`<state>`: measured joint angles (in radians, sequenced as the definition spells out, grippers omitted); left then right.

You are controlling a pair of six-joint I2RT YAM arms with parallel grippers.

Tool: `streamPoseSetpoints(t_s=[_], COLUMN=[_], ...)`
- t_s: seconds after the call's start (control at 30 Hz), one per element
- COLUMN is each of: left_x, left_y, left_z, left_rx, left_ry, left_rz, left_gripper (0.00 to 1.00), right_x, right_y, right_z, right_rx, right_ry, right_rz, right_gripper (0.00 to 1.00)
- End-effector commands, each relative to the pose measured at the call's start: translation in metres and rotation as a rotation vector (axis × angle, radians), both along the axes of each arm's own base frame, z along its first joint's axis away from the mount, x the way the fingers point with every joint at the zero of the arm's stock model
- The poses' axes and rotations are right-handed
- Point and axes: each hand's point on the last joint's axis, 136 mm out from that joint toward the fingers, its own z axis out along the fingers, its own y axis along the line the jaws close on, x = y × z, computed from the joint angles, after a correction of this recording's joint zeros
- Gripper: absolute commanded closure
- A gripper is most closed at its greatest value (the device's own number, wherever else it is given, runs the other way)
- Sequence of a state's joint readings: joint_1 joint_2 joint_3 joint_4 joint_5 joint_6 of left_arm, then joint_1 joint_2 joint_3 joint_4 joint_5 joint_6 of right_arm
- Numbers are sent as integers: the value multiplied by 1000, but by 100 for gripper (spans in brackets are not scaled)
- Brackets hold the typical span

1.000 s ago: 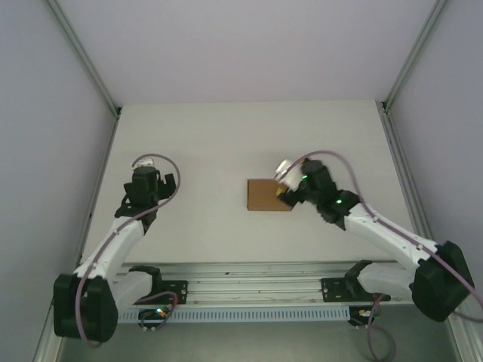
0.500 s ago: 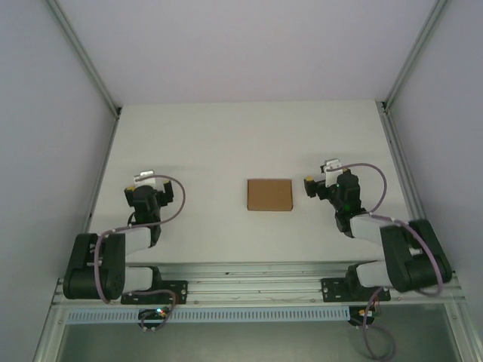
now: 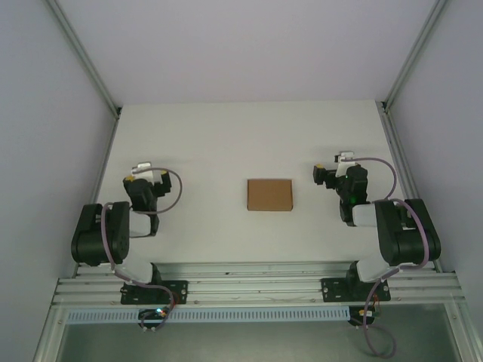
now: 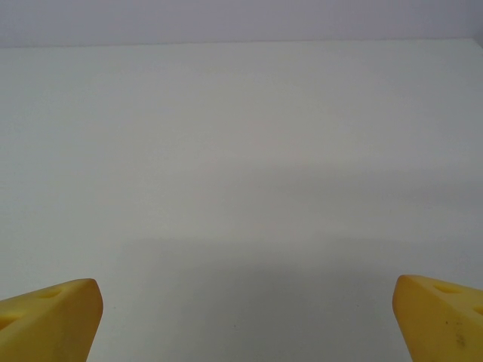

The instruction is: Assemble paper box

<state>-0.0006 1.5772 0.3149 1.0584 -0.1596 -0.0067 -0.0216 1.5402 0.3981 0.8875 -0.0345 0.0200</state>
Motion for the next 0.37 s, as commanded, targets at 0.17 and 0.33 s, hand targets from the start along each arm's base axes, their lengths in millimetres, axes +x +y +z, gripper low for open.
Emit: streamPoseSetpoints(t_s=[0.17,0.33], left_x=[5,7], left_y=[2,1], left_z=[5,4], left_rx=[-21,-13], left_ry=[-5,9], left_rz=[3,6], left_gripper=[0,0], right_x=[3,3], right_y=[4,4], right_z=[3,4], right_rx=[18,16], right_ry=[-12,-13], right_rz=[11,12], right_gripper=[0,0])
